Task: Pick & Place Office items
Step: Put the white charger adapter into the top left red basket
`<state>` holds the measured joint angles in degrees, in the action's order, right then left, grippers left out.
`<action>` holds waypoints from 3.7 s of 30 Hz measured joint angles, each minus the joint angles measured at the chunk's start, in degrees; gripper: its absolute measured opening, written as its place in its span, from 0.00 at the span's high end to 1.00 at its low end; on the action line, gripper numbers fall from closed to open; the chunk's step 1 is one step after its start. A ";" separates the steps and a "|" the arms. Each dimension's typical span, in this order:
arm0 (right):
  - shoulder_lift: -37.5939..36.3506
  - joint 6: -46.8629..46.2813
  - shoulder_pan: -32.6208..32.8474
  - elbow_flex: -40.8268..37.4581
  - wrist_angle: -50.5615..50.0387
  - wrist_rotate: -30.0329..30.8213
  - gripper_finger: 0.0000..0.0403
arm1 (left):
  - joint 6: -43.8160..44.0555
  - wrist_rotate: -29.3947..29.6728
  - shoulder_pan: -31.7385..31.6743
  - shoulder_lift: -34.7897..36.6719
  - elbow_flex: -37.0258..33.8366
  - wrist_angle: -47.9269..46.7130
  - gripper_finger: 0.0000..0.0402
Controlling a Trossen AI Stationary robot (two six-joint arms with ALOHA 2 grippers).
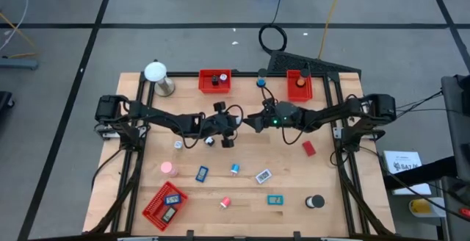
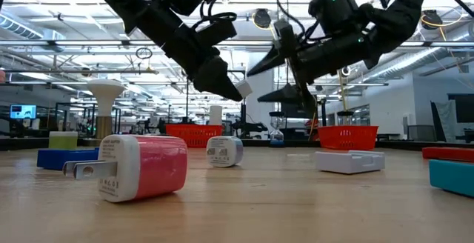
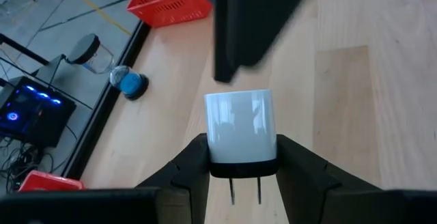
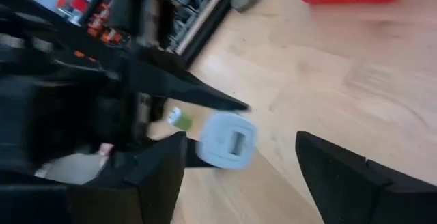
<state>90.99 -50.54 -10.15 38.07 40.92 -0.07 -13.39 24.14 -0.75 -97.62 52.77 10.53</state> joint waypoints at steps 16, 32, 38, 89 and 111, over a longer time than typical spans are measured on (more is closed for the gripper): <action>5.80 1.98 0.03 5.06 2.00 -1.59 0.51 | 1.89 -0.09 0.15 0.00 0.00 0.61 0.60; 0.92 8.48 -1.10 -7.19 24.90 -3.24 0.69 | 3.15 -2.68 0.08 10.50 -5.90 -2.16 0.36; 0.92 6.94 -1.42 -11.46 37.18 -4.43 0.69 | 2.01 -7.63 -0.35 9.99 -15.66 29.86 0.39; 0.97 11.15 1.81 -5.78 42.18 -8.55 0.60 | -14.56 -13.83 1.75 6.30 -3.14 31.64 0.66; -1.82 31.33 -1.18 -5.89 24.34 -3.61 0.65 | 13.76 -13.65 -2.38 21.17 -3.17 -16.69 0.66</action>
<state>89.17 -19.21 -11.33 32.18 65.25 -3.69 0.37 10.49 -3.13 -76.45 49.60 -6.16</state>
